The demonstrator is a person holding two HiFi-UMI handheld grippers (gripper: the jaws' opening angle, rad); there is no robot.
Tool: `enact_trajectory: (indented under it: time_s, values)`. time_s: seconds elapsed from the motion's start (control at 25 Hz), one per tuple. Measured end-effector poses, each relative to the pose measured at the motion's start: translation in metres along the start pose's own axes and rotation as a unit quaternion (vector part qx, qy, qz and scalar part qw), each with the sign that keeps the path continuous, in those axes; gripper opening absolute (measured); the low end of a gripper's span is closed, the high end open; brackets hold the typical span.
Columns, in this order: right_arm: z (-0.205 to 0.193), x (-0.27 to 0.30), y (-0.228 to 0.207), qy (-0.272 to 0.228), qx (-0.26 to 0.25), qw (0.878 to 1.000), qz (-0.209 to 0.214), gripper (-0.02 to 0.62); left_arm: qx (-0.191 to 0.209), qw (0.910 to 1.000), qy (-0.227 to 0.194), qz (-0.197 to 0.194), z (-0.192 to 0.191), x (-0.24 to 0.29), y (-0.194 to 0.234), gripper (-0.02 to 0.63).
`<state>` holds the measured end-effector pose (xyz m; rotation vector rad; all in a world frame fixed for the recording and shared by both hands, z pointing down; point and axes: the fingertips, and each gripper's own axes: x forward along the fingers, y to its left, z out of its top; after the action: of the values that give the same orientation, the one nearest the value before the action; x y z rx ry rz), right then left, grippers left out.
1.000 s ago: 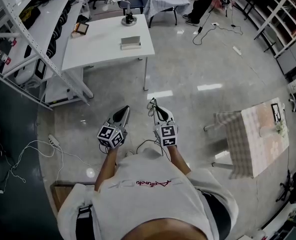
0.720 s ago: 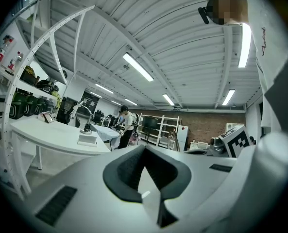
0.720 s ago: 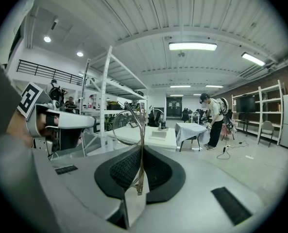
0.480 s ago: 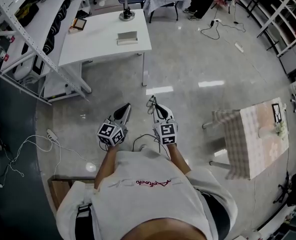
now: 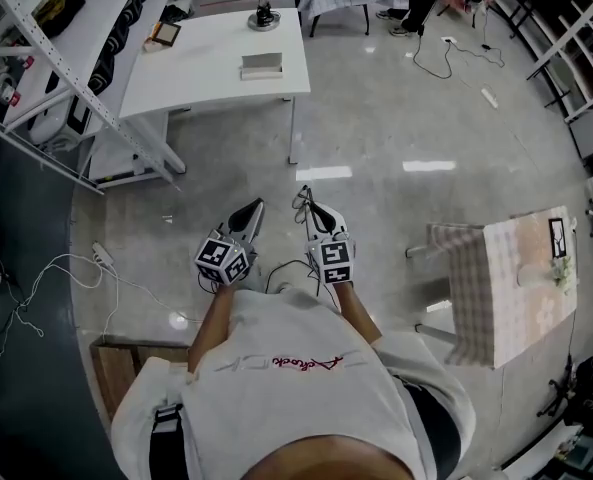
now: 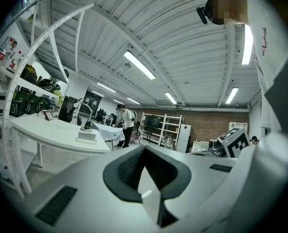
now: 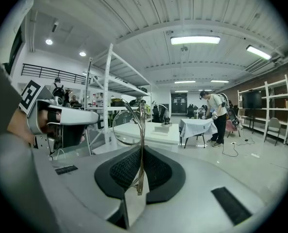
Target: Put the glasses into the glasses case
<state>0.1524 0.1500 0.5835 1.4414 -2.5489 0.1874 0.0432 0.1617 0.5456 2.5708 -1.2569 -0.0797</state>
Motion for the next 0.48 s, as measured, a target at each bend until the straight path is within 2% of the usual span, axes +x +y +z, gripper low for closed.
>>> enact_trajectory:
  time_s: [0.24,0.48]
  values:
    - [0.002,0.015,-0.011,0.000,-0.007,1.000,-0.002,0.012,-0.001,0.9999,-0.002,-0.012,0.004,0.018,0.002,0.025]
    - [-0.001,0.038,-0.022,0.009,-0.003,1.000,-0.008,0.012,-0.006,0.9999,0.000,-0.014,-0.002,0.040,0.026,0.025]
